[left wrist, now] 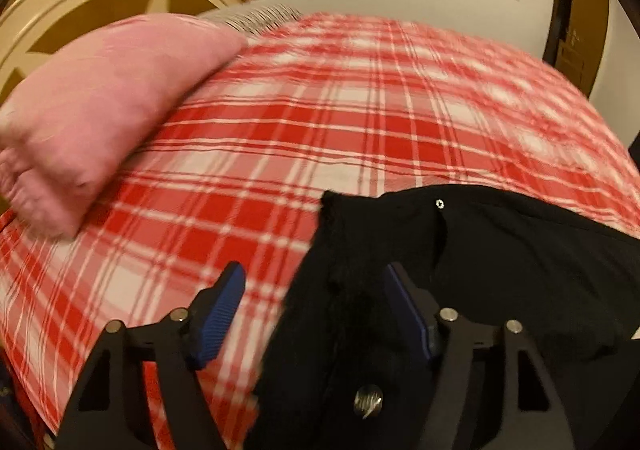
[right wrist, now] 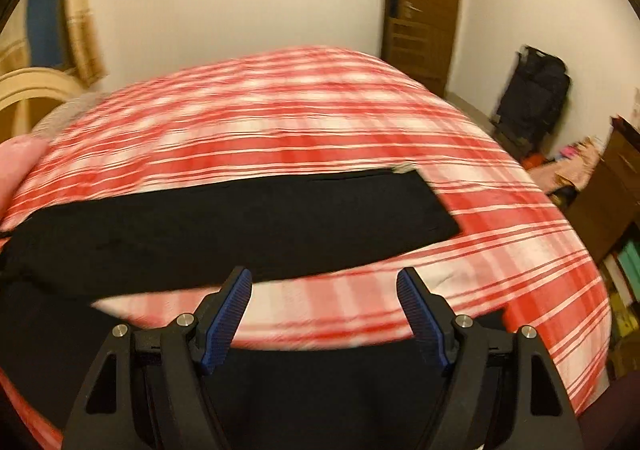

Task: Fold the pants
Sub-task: 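Lower both grippers onto the pants waistband and close them on it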

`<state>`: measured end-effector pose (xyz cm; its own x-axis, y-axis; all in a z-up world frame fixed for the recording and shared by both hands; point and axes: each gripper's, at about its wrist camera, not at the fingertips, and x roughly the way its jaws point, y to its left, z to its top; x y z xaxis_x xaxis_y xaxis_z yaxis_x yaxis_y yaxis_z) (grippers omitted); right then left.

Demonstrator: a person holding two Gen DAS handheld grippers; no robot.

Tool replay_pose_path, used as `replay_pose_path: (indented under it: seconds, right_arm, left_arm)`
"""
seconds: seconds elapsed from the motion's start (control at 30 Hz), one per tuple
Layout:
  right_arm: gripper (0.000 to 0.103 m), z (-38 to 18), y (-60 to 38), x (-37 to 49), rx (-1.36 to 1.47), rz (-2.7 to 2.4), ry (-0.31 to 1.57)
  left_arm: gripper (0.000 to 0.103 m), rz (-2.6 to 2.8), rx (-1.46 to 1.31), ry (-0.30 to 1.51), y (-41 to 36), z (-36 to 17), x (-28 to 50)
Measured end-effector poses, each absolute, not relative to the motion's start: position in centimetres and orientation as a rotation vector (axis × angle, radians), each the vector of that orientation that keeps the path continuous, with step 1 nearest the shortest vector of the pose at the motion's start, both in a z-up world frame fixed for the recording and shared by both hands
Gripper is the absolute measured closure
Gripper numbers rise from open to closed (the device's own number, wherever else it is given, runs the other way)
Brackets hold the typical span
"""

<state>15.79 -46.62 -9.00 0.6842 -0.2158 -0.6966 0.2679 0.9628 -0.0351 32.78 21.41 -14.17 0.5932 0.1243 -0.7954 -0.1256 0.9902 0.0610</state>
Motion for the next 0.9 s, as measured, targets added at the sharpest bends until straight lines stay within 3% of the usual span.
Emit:
replay_pose_path:
  seconds: [0.1, 0.23, 0.73, 0.83, 0.9]
  right_arm:
    - [0.027, -9.2, -50.1, 17.9, 0.122, -0.321, 0.790]
    - [0.027, -9.7, -53.7, 21.1, 0.135, -0.372, 0.807]
    - [0.027, -15.2, -63.0, 33.5, 0.230, -0.402, 0.919]
    - [0.027, -16.0, -63.3, 33.9, 0.231, -0.374, 0.939]
    - [0.027, -16.3, -63.3, 34.0, 0.211, -0.370, 0.940]
  left_arm:
    - [0.046, 0.139, 0.045, 0.973, 20.8, -15.5, 35.9]
    - [0.055, 0.099, 0.055, 1.005, 20.5, -16.5, 38.3]
    - [0.054, -0.073, 0.051, 1.022, 20.8, -17.7, 40.7]
    - [0.048, -0.072, 0.090, 1.017, 20.5, -17.7, 40.6]
    - [0.040, -0.064, 0.111, 1.022, 20.5, -17.7, 40.7]
